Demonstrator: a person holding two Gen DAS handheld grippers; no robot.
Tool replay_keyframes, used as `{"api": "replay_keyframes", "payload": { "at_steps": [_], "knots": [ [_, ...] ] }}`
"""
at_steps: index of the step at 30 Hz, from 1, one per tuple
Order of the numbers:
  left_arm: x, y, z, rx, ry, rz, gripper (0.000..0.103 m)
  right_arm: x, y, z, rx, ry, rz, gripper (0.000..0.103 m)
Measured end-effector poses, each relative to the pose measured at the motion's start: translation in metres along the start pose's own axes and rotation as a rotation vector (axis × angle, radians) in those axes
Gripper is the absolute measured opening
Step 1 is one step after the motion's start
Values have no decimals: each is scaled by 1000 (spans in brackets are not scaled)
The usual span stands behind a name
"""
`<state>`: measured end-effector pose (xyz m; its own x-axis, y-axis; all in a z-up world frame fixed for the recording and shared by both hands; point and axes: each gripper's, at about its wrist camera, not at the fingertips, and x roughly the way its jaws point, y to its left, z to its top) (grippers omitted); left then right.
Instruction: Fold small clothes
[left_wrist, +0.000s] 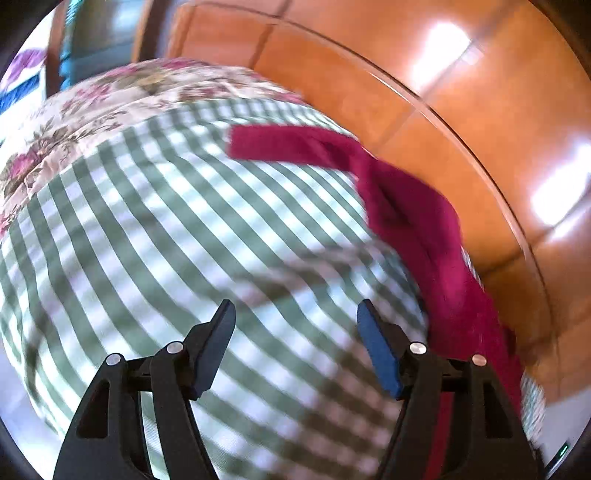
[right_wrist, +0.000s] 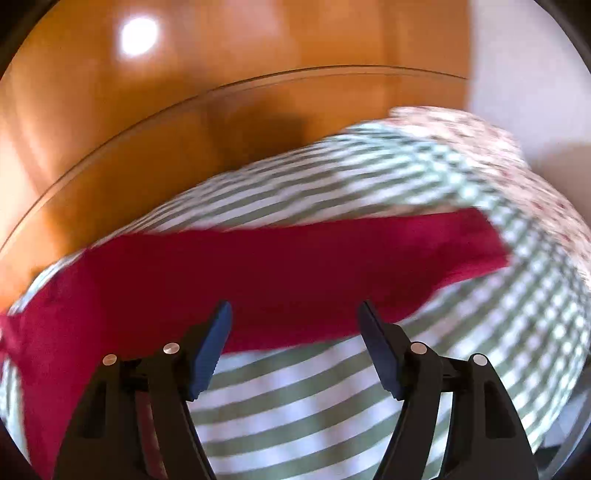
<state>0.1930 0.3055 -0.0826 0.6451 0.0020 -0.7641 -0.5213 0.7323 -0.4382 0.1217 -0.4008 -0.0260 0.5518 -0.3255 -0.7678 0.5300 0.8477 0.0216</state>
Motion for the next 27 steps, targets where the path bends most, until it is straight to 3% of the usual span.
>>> {"api": "replay_keyframes", "payload": {
  "at_steps": [6,8,10,13,15,16,17,19,22,27],
  "knots": [
    [16,20,58,-130,-28,-32,65,6,122,-49,-292,25,106,69],
    [19,25,77,-186,-36,-61,71,10,153,-66,-374,30,123,69],
    [28,25,96,-254,-34,-107,77,15,174,-82,-420,40,127,69],
    [51,31,117,-356,28,-154,78,28,187,-92,-441,50,97,74],
    [73,35,125,-408,81,-151,72,33,186,-91,-415,45,84,78],
    [84,38,131,-423,92,-144,58,32,184,-91,-399,48,84,82],
    [93,38,133,-429,103,-145,38,34,180,-91,-377,53,88,83],
    [100,34,134,-402,100,-114,12,36,178,-91,-363,56,95,84],
    [84,24,143,-316,-15,-87,7,36,180,-93,-377,53,80,85],
    [17,23,152,-181,-243,-95,6,37,183,-94,-377,48,72,86]
  ]
}}
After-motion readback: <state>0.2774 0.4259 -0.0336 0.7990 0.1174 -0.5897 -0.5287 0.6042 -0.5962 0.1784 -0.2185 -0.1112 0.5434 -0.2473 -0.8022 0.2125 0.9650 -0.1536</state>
